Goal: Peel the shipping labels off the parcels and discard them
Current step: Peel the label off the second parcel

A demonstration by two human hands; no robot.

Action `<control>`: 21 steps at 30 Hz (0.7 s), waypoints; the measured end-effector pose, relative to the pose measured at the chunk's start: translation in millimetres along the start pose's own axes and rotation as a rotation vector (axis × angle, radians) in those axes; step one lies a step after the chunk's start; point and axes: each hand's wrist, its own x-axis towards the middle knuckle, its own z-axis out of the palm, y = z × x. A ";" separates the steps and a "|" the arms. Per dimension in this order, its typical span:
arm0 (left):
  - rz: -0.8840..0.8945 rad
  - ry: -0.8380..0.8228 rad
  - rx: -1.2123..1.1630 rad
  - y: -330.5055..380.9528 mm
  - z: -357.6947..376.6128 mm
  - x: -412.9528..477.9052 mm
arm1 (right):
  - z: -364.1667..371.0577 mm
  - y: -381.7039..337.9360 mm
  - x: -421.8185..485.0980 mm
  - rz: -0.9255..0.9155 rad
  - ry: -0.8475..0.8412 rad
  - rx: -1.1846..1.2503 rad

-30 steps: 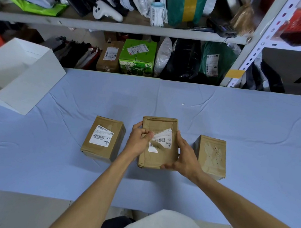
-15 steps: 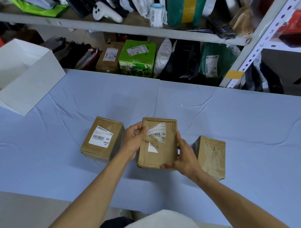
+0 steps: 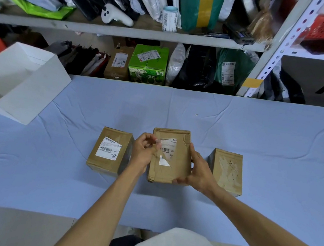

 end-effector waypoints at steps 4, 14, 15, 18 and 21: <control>-0.035 0.007 -0.031 1.0 -3.4 -0.4 | 0.0 1.0 0.2 0.004 0.000 -0.003; 0.034 -0.059 -0.140 -3.5 1.0 -3.3 | -0.2 1.3 1.5 0.028 -0.010 0.025; 0.058 -0.076 -0.147 -3.4 0.6 -3.8 | -0.5 1.7 1.4 0.029 -0.012 0.029; 0.148 -0.075 0.085 -13.2 -7.6 -1.3 | 0.1 1.0 0.2 0.016 -0.008 0.064; 0.233 -0.099 0.340 -30.7 -18.0 0.6 | 1.4 0.7 -2.6 0.015 -0.004 0.160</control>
